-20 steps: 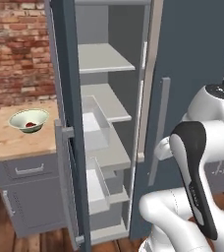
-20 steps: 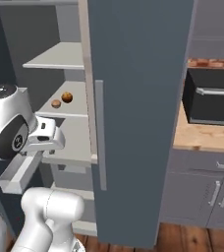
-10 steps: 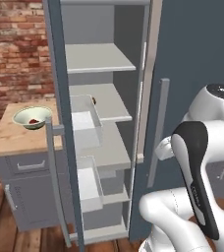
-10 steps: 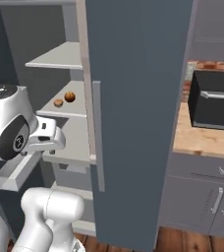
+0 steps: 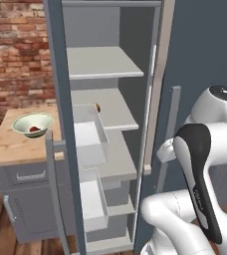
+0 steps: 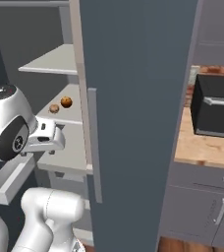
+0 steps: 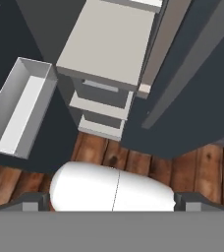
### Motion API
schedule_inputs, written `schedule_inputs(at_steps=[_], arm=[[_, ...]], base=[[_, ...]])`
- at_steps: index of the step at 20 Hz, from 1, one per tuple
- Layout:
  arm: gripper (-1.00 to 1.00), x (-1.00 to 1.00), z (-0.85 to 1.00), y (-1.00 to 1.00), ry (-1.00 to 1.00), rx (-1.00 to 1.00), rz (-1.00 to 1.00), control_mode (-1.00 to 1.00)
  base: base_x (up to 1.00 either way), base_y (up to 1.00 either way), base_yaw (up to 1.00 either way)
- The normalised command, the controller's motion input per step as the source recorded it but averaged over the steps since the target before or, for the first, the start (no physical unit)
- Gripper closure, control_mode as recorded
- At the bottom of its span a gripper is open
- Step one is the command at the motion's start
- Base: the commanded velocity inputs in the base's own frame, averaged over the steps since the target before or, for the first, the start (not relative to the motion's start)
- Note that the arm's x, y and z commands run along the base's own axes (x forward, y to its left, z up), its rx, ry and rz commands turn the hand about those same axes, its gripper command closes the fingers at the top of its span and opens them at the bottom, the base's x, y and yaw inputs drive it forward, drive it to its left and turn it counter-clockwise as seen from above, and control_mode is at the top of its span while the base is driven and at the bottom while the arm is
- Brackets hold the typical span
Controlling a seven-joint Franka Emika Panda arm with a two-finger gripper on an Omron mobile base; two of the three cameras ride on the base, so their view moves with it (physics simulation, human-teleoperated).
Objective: Take the bell pepper, orange, and tangerine from the freezer and place them in the bowl on the counter.
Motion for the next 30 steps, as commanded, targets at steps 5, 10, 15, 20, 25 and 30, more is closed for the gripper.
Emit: schedule_inputs(at_steps=[5, 10, 15, 20, 25, 30], arm=[[-1.0, 0.0, 0.0, 0.0, 0.0, 0.0, 0.0, 1.0], [-1.0, 0.0, 0.0, 0.0, 0.0, 0.0, 0.0, 1.0], [-1.0, 0.0, 0.0, 0.0, 0.0, 0.0, 0.0, 1.0], [-1.0, 0.0, 0.0, 0.0, 0.0, 0.0, 0.0, 1.0], [-1.0, 0.0, 0.0, 0.0, 0.0, 0.0, 0.0, 1.0], [-1.0, -0.05, 0.0, 0.05, 0.11, 0.0, 0.09, -1.0]], base=[[0.55, 0.03, 0.0], [0.41, 0.01, 0.0], [0.12, 0.0, 0.0], [0.15, 0.07, 0.0], [0.1, 0.18, 0.0], [0.0, 0.0, 0.0]])
